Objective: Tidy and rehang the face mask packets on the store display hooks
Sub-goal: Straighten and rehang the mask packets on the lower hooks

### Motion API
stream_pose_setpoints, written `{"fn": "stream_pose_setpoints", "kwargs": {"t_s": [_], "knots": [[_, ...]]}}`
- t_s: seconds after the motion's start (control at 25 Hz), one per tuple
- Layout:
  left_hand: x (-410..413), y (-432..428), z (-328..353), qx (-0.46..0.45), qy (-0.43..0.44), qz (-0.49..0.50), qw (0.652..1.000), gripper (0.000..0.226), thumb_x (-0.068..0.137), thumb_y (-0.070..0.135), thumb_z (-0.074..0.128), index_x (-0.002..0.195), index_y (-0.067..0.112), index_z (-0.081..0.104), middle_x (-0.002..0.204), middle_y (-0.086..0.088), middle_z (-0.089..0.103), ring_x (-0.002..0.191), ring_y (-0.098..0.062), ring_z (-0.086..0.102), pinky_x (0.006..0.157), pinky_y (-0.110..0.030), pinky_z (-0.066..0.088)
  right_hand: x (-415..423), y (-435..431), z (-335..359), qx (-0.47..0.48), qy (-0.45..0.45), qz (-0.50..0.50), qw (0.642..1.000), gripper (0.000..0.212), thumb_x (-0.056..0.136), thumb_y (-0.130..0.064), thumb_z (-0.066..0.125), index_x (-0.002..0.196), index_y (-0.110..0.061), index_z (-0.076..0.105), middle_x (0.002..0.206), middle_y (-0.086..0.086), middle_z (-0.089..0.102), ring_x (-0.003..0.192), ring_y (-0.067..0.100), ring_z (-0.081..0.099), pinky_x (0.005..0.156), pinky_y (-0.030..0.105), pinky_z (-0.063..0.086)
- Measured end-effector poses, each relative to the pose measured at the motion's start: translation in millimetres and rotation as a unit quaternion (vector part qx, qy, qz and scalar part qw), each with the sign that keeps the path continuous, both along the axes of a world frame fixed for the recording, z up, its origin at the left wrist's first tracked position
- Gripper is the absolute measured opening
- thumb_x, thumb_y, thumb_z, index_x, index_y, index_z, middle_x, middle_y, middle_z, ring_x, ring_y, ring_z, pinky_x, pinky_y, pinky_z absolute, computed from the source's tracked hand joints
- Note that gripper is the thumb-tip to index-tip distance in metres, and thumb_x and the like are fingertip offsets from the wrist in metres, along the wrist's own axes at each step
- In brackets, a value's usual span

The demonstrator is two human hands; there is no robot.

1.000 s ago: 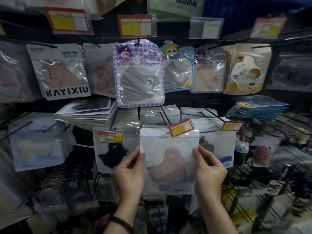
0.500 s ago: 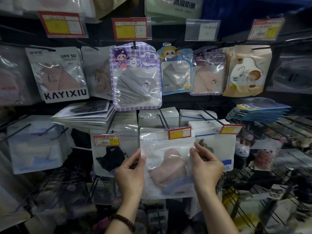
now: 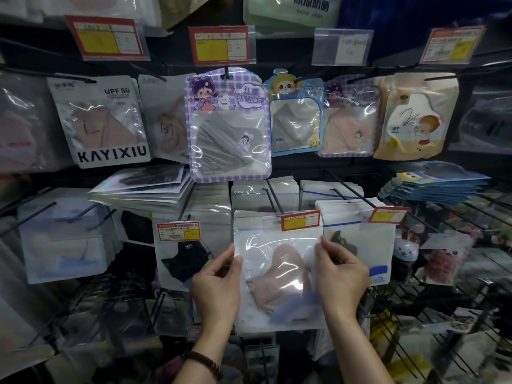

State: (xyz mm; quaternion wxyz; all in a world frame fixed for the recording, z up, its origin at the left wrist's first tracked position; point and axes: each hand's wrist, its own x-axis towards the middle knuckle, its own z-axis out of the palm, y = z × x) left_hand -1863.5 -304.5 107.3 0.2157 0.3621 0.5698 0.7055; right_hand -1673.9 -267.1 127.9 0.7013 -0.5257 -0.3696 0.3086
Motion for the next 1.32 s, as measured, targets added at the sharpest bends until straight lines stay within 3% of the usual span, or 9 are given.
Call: {"fn": "stream_pose_setpoints", "kwargs": {"t_s": [0.16, 0.32, 0.4, 0.6, 0.76, 0.84, 0.96, 1.16, 1.32], "knots": [[-2.4, 10.9, 6.6, -0.007, 0.029, 0.006, 1.000, 0.026, 0.092, 0.023, 0.084, 0.117, 0.029, 0.082, 0.098, 0.021, 0.080, 0.089, 0.009, 0.073, 0.082, -0.024, 0.063, -3.3, 3.4, 7.3, -0.018, -0.152, -0.002, 0.988, 0.033, 0.101, -0.024, 0.074, 0.134, -0.022, 0.075, 0.124, -0.004, 0.075, 0.110, 0.009, 0.071, 0.103, 0.037, 0.060], [-0.6, 22.1, 14.4, -0.019, 0.107, 0.039, 0.993, 0.023, 0.090, 0.024, 0.085, 0.112, 0.025, 0.083, 0.088, 0.025, 0.075, 0.084, 0.015, 0.070, 0.077, -0.016, 0.061, -14.4, 5.5, 8.8, -0.087, -0.325, 0.039, 0.941, 0.058, 0.101, -0.036, 0.070, 0.156, -0.025, 0.055, 0.146, 0.005, 0.050, 0.136, 0.024, 0.054, 0.113, 0.048, 0.052], [-3.8, 27.1, 17.0, -0.026, 0.141, 0.040, 0.989, 0.019, 0.089, 0.024, 0.086, 0.108, 0.026, 0.083, 0.083, 0.027, 0.072, 0.081, 0.016, 0.069, 0.073, -0.009, 0.058, -21.4, 3.8, 10.9, -0.094, -0.338, 0.061, 0.934, 0.060, 0.102, -0.040, 0.069, 0.158, -0.024, 0.052, 0.149, 0.002, 0.044, 0.137, 0.022, 0.051, 0.116, 0.046, 0.050], [-17.5, 27.3, 24.5, -0.032, 0.183, 0.043, 0.982, 0.005, 0.087, 0.024, 0.088, 0.088, 0.025, 0.083, 0.073, 0.019, 0.073, 0.070, 0.009, 0.069, 0.065, -0.001, 0.047, -38.8, -8.7, 13.1, -0.093, -0.345, 0.129, 0.925, 0.061, 0.104, -0.031, 0.068, 0.161, -0.023, 0.048, 0.161, -0.005, 0.041, 0.142, 0.011, 0.045, 0.113, 0.019, 0.029], [-41.3, 12.6, 15.2, -0.069, 0.194, 0.036, 0.978, 0.012, 0.089, 0.026, 0.086, 0.081, 0.029, 0.078, 0.069, 0.018, 0.072, 0.066, 0.007, 0.068, 0.060, -0.004, 0.048, -63.4, -28.9, 14.9, -0.074, -0.331, 0.130, 0.932, 0.049, 0.103, -0.029, 0.069, 0.151, -0.025, 0.058, 0.149, -0.004, 0.049, 0.136, 0.012, 0.053, 0.118, 0.027, 0.040], [-61.5, 3.2, 7.4, -0.072, 0.195, 0.042, 0.977, 0.012, 0.091, 0.024, 0.083, 0.085, 0.031, 0.075, 0.076, 0.017, 0.073, 0.071, 0.007, 0.067, 0.065, -0.008, 0.052, -85.2, -41.0, 12.4, -0.054, -0.319, 0.148, 0.935, 0.038, 0.101, -0.027, 0.071, 0.138, -0.027, 0.066, 0.137, -0.007, 0.061, 0.124, 0.012, 0.063, 0.109, 0.031, 0.052], [-98.1, -5.7, 0.5, -0.076, 0.193, 0.059, 0.977, 0.014, 0.091, 0.022, 0.083, 0.100, 0.029, 0.074, 0.098, 0.007, 0.072, 0.088, -0.008, 0.070, 0.079, -0.027, 0.058, -121.9, -57.0, 9.9, -0.053, -0.292, 0.196, 0.935, 0.035, 0.101, -0.028, 0.071, 0.136, -0.029, 0.067, 0.126, -0.011, 0.071, 0.113, 0.003, 0.067, 0.093, 0.022, 0.055], [-149.9, -9.8, 3.6, -0.093, 0.179, 0.035, 0.979, 0.050, 0.093, 0.018, 0.081, 0.139, 0.018, 0.061, 0.138, -0.004, 0.054, 0.125, -0.021, 0.060, 0.107, -0.040, 0.053, -159.3, -62.2, 13.2, -0.067, -0.287, 0.201, 0.934, 0.066, 0.102, -0.031, 0.070, 0.162, -0.019, 0.045, 0.157, -0.001, 0.056, 0.146, 0.017, 0.052, 0.120, 0.031, 0.041], [-165.6, -4.8, 13.0, -0.105, 0.180, -0.008, 0.978, 0.067, 0.093, 0.023, 0.081, 0.153, 0.019, 0.050, 0.148, -0.001, 0.051, 0.125, -0.015, 0.056, 0.107, -0.033, 0.051, -173.8, -52.5, 20.4, -0.083, -0.279, 0.193, 0.937, 0.077, 0.103, -0.033, 0.069, 0.167, -0.013, 0.032, 0.167, 0.008, 0.045, 0.155, 0.024, 0.041, 0.122, 0.031, 0.033]]}}
